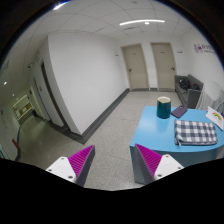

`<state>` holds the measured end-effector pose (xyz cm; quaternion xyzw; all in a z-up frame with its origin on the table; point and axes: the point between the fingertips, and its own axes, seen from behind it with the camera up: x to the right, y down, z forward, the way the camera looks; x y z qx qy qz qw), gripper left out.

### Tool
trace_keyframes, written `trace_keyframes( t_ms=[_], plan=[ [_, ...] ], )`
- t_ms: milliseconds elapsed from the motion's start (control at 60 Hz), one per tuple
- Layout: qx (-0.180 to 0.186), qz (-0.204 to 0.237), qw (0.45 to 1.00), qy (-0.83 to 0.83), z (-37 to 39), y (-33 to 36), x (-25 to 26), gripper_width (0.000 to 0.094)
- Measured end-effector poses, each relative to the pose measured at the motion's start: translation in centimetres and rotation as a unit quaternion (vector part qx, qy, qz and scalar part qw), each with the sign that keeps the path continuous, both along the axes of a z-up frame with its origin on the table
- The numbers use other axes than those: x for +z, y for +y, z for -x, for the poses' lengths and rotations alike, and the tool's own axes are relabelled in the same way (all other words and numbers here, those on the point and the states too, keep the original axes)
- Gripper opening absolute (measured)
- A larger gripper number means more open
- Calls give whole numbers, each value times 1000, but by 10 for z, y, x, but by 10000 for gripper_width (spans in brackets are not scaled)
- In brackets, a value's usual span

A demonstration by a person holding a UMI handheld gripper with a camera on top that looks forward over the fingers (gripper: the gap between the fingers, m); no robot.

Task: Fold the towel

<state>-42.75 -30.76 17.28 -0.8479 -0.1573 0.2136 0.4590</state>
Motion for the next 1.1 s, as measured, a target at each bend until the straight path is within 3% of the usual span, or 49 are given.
trace_keyframes(
  t_ms=[117, 267, 450, 633, 800, 817, 867, 883, 917, 933, 1100],
  plan=[
    [-9, -1, 1000, -8, -8, 13, -1, 826],
    [-50, -2, 998, -36, -52, 61, -29, 824],
    [-109, 47, 992, -32, -135, 146, -87, 794],
    [-117, 45, 987, -95, -192, 233, -140, 745],
    [-109, 53, 982, -147, -214, 267, -178, 556],
    [-109, 54, 981, -151, -216, 268, -181, 470],
    [-112, 55, 978, -165, -222, 269, -188, 335],
    [-113, 52, 977, -171, -225, 271, -189, 336],
    [-116, 40, 976, -182, -230, 274, -188, 249],
    [-117, 36, 975, -187, -233, 274, -188, 140],
    [-113, 11, 971, -210, -234, 276, -189, 43]
  ],
)
